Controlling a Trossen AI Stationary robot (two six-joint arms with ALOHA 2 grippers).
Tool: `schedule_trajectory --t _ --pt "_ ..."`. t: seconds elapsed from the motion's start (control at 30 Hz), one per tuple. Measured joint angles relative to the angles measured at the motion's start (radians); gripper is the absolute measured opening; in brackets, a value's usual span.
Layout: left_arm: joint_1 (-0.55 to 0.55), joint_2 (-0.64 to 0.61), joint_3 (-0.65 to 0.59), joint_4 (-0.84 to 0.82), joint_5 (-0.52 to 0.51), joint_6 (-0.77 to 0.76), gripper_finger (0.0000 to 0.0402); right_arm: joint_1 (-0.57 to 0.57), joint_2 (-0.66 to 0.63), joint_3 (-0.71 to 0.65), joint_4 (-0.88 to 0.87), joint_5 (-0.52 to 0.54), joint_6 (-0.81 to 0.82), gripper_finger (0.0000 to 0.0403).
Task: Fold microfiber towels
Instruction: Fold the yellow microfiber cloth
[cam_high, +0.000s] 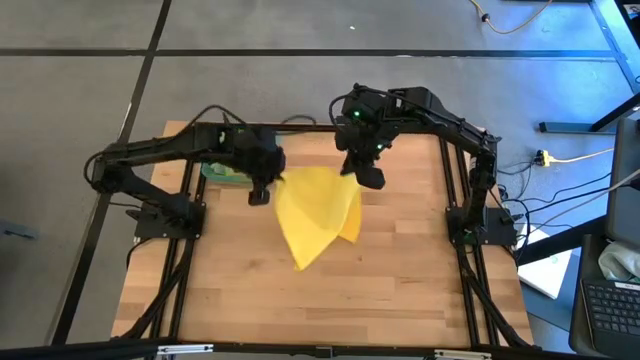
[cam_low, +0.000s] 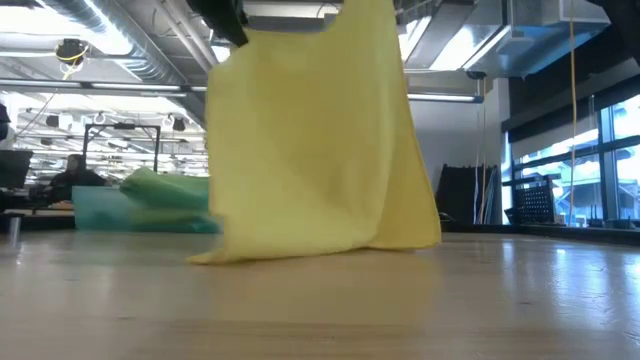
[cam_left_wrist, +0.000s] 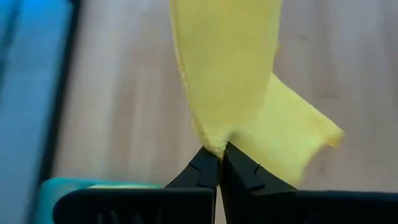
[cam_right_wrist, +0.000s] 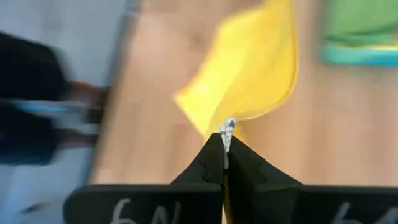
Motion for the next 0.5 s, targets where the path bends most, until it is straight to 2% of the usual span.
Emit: schedule_trajectory --t 0.27,0.37,0.5 --pt "0.086 0.002 0.119 -0.095 -0.12 0.059 0.0 -0.013 0.0 0.0 -0.02 0.387 -0.072 0.0004" --pt "0.105 0.001 0.183 -0.13 -0.159 0.086 0.0 -0.013 0.0 0.0 -0.013 0.483 -0.129 0.0004" --pt "0.126 0.001 0.264 -0.168 -0.177 0.092 0.0 -0.012 -0.002 0.0 -0.006 0.542 -0.149 0.0004"
